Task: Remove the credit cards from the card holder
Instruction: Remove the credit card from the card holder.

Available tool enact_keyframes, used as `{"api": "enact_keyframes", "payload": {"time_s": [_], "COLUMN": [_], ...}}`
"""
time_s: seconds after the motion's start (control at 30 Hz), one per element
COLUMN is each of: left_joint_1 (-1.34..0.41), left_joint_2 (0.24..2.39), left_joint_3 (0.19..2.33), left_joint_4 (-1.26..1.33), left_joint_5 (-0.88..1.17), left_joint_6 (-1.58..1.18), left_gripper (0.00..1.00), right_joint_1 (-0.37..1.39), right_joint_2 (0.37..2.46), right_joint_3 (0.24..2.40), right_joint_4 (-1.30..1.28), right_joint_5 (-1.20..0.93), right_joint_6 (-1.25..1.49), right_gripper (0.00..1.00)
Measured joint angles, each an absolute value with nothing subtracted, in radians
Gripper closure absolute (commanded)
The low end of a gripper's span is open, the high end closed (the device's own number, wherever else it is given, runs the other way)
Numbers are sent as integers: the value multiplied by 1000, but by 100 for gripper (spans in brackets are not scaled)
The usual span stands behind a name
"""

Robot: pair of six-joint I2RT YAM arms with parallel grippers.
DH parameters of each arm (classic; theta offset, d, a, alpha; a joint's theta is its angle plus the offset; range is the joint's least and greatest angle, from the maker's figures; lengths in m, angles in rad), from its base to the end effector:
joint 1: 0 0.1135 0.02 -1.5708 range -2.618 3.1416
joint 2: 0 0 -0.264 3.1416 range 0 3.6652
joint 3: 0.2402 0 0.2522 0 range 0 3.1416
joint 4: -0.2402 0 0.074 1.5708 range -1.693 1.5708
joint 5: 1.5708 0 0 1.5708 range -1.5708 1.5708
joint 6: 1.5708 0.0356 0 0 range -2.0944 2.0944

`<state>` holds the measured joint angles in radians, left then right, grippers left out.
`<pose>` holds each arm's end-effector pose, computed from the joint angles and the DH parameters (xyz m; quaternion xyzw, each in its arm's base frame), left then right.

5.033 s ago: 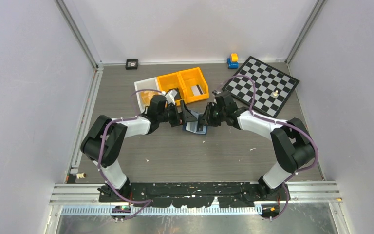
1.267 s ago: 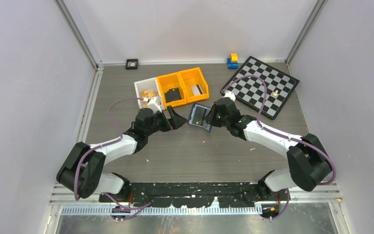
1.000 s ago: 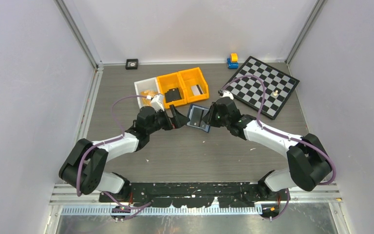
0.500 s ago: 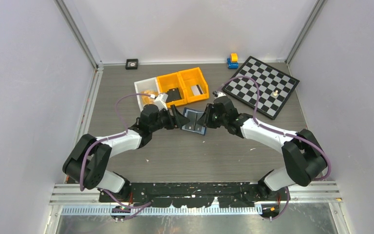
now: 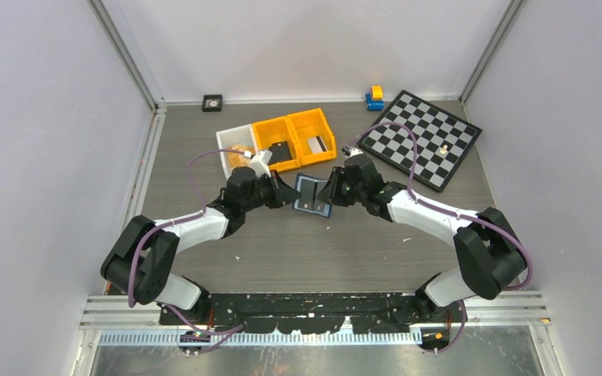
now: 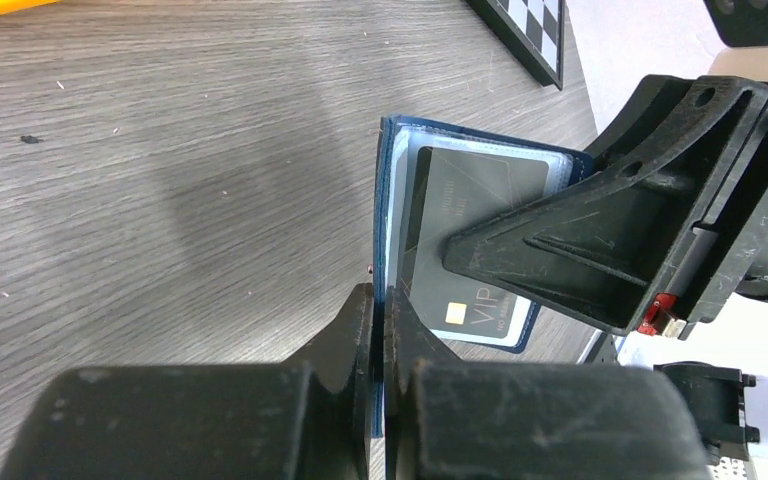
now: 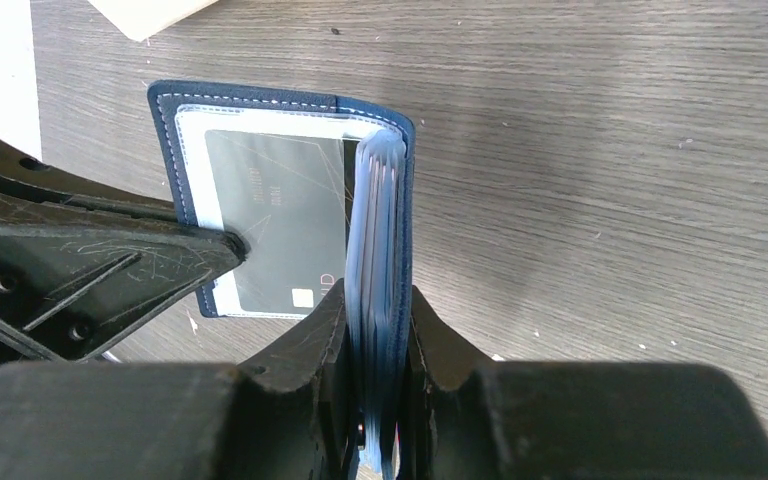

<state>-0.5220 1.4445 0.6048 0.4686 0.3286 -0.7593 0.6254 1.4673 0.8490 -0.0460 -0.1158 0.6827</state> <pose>0.2503 -0.1572 0.1940 -0.0047 0.8195 -0.4411 0.3658 0.2515 0.1867 0.2156 0.0004 0.8979 0.3073 0.3153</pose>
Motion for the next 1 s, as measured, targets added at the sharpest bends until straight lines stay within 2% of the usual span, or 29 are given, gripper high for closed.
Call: {"api": "enact_keyframes", "payload": {"time_s": [0.07, 0.13, 0.2, 0.3, 0.5, 0.63, 0.8, 1.0], "left_joint_1": [-522, -522, -522, -524, -524, -523, -517, -497], "left_joint_2": [1444, 1444, 1444, 1444, 1446, 1454, 1458, 1458], "left_joint_3": [606, 606, 606, 606, 606, 606, 606, 606], "left_joint_4": [469, 467, 466, 453, 444, 441, 429, 428], "left_joint_5": [333, 333, 333, 332, 334, 335, 336, 342], "left_joint_6": [-759, -759, -762, -770, -794, -807, -814, -835], "left_gripper": [100, 100, 100, 100, 100, 100, 100, 100], "right_joint_1": [625, 625, 625, 625, 625, 625, 625, 625], "right_joint_2": [1467, 1467, 1466, 1462, 1436, 1399, 1294, 1267], "right_joint_3": [849, 849, 850, 863, 866, 865, 829, 814], "right_joint_4": [-46, -48, -54, -82, -116, -154, -125, -43], "right_joint_5": [-113, -111, -103, -51, 59, 150, 170, 98], "right_joint_6": [683, 683, 682, 682, 691, 699, 698, 679], "right_gripper": [90, 68, 54, 41, 23, 23, 33, 64]}}
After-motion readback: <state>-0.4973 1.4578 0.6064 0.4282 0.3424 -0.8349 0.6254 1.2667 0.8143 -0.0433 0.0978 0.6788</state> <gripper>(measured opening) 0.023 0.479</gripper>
